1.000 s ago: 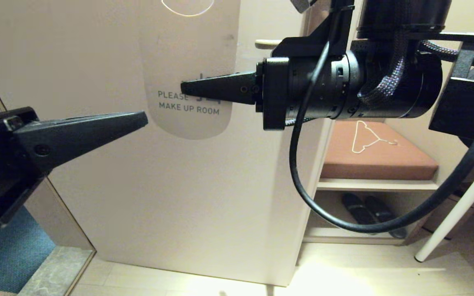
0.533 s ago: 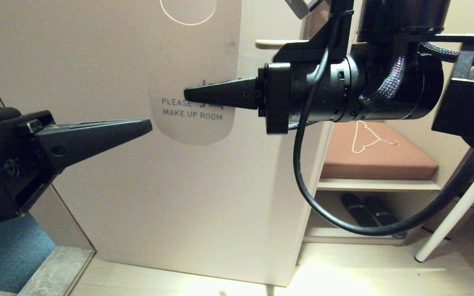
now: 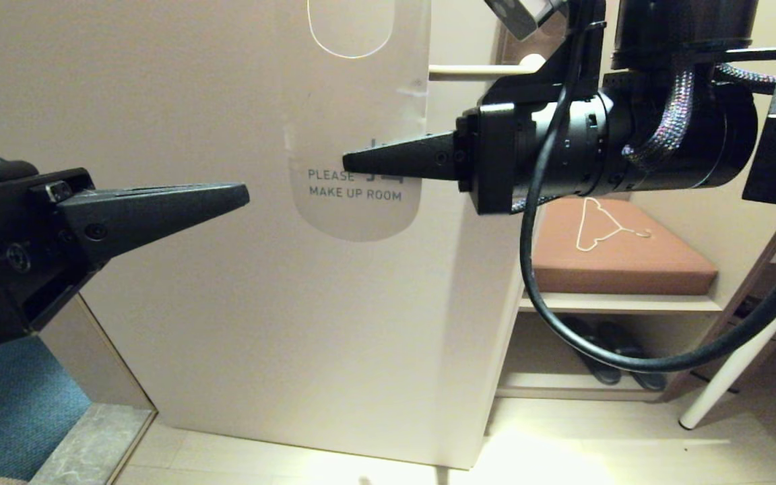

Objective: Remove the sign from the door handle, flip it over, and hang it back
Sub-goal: Hand it to the other hand

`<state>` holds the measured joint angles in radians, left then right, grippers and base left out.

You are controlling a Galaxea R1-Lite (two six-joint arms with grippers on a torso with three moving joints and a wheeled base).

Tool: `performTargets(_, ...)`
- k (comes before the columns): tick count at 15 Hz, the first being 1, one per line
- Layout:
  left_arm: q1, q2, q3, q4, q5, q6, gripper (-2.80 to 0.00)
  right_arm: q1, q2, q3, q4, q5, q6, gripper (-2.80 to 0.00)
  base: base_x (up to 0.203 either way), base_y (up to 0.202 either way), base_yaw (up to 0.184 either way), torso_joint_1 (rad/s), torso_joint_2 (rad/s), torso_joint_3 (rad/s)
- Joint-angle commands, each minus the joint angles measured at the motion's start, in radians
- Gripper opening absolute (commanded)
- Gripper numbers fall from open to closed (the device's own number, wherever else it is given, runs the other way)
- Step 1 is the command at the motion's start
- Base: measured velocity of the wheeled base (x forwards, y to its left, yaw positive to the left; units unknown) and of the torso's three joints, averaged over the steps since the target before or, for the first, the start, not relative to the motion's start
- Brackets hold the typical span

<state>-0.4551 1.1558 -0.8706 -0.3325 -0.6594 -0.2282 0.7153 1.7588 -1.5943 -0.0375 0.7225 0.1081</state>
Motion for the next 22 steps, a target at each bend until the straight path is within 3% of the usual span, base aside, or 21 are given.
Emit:
performTargets(1, 0.000, 0.011, -0.002, -0.002, -0.004, 0.005, -2.80, -0.001, -0.013, 0.001, 0.005, 0.011, 0.000, -2.80, 0.000, 0.000, 0.000, 0.000, 0.00, 0.000)
performTargets(5, 0.000, 0.018, -0.001, -0.002, -0.017, 0.018, -2.80, 0.000, -0.013, 0.000, 0.007, 0.012, 0.001, -2.80, 0.000, 0.000, 0.000, 0.000, 0.00, 0.000)
performTargets(6, 0.000, 0.018, 0.001, -0.001, -0.016, 0.018, 0.00, -0.002, -0.013, 0.002, 0.007, 0.012, -0.001, -2.80, 0.000, 0.000, 0.000, 0.000, 0.00, 0.000)
performTargets(10, -0.002, 0.019, 0.001, -0.003, -0.017, 0.021, 0.00, 0.000, -0.012, 0.004, 0.007, 0.017, 0.001, -2.80, 0.000, 0.000, 0.000, 0.000, 0.00, 0.000)
performTargets(14, -0.001, 0.061, 0.003, -0.022, -0.016, 0.110, 0.00, 0.000, -0.016, 0.002, 0.007, 0.063, 0.000, -2.80, 0.000, 0.000, 0.000, 0.000, 0.00, 0.000)
performTargets(22, -0.002, 0.081, 0.016, -0.026, -0.034, 0.104, 0.00, 0.000, -0.033, 0.002, -0.002, 0.079, -0.004, -2.80, 0.000, 0.000, 0.000, 0.000, 0.00, 0.000)
